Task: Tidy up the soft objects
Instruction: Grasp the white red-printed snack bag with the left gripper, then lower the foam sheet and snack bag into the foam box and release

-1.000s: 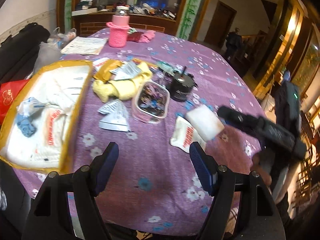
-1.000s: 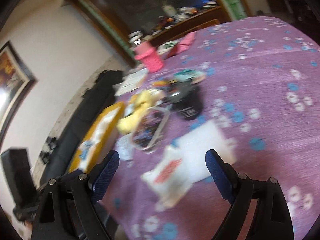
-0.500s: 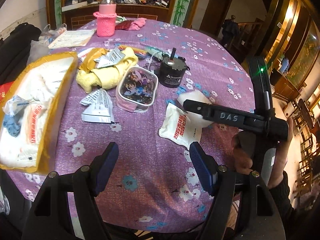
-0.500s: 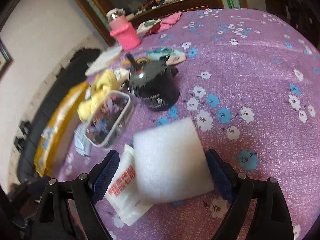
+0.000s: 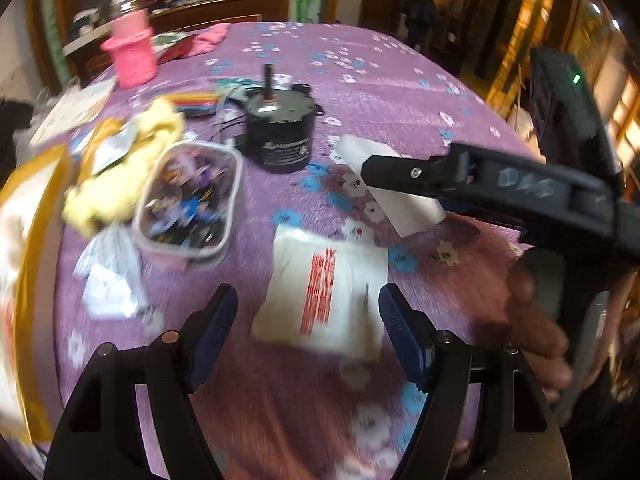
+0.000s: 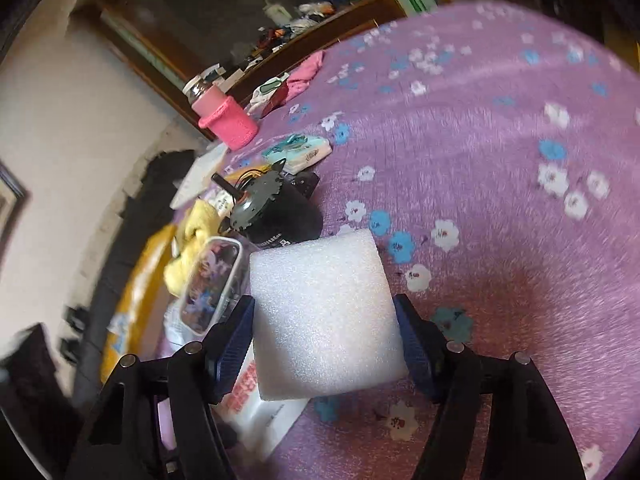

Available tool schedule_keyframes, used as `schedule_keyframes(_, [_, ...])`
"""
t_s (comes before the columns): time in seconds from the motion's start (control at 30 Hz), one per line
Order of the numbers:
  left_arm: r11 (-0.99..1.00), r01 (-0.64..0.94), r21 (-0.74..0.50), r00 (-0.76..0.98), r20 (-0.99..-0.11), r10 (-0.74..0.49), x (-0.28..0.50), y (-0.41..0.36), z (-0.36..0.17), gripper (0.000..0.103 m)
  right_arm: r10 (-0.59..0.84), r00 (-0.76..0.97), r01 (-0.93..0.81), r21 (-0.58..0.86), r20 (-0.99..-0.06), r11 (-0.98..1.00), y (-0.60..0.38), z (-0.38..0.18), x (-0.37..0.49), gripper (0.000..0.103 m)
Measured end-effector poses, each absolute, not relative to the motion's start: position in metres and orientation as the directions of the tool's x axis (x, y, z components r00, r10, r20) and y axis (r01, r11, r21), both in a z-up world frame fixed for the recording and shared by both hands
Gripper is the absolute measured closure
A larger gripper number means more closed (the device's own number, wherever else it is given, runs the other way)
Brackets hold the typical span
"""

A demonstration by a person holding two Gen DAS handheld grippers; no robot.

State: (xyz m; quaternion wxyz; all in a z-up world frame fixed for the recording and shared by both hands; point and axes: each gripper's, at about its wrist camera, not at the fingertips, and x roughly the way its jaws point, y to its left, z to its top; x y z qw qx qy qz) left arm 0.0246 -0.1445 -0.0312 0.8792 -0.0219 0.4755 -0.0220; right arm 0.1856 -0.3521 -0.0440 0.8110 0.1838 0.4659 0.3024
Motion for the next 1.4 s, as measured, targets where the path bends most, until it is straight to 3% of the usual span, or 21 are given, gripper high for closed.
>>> schedule_keyframes(0.1, [0.996, 0.073, -0.057, 0.478, -0.874, -0.085, 0.042, -0.149, -0.051, 0.029, 0.701, 0.359, -0.3, 0.635, -0.616, 0.712, -0.36, -0.052, 0.194, 0.035])
schedule_keyframes(0.4, [0.997, 0.077, 0.008, 0.529, -0.848, -0.034, 0.029, -0.163, -0.052, 0.027, 0.741, 0.345, -0.273, 0.693, -0.576, 0.667, -0.378, -0.06, 0.193, 0.034])
schedule_keyframes(0.47, [0.997, 0.078, 0.006, 0.529, -0.848, -0.037, 0.025, -0.162, -0.051, 0.03, 0.744, 0.346, -0.262, 0.702, -0.572, 0.662, -0.378, -0.06, 0.19, 0.034])
schedule_keyframes(0.63, [0.997, 0.071, 0.026, 0.527, -0.85, -0.015, 0.012, -0.16, -0.047, 0.052, 0.737, 0.353, -0.261, 0.696, -0.576, 0.669, -0.38, -0.056, 0.178, 0.034])
schedule_keyframes(0.7, [0.995, 0.077, 0.057, 0.548, -0.837, 0.005, 0.007, -0.164, -0.047, 0.055, 0.734, 0.357, -0.26, 0.693, -0.578, 0.673, -0.376, -0.052, 0.171, 0.034])
schedule_keyframes(1.1, [0.989, -0.026, -0.143, 0.616, -0.782, -0.096, -0.033, -0.126, -0.018, 0.057, 0.689, 0.386, -0.283, 0.632, -0.614, 0.721, -0.348, -0.039, 0.169, 0.034])
schedule_keyframes(1.4, [0.963, -0.189, -0.193, 0.694, -0.72, -0.008, -0.069, -0.08, 0.008, 0.057, 0.607, 0.41, -0.404, 0.461, -0.681, 0.79, -0.314, -0.026, 0.165, 0.034])
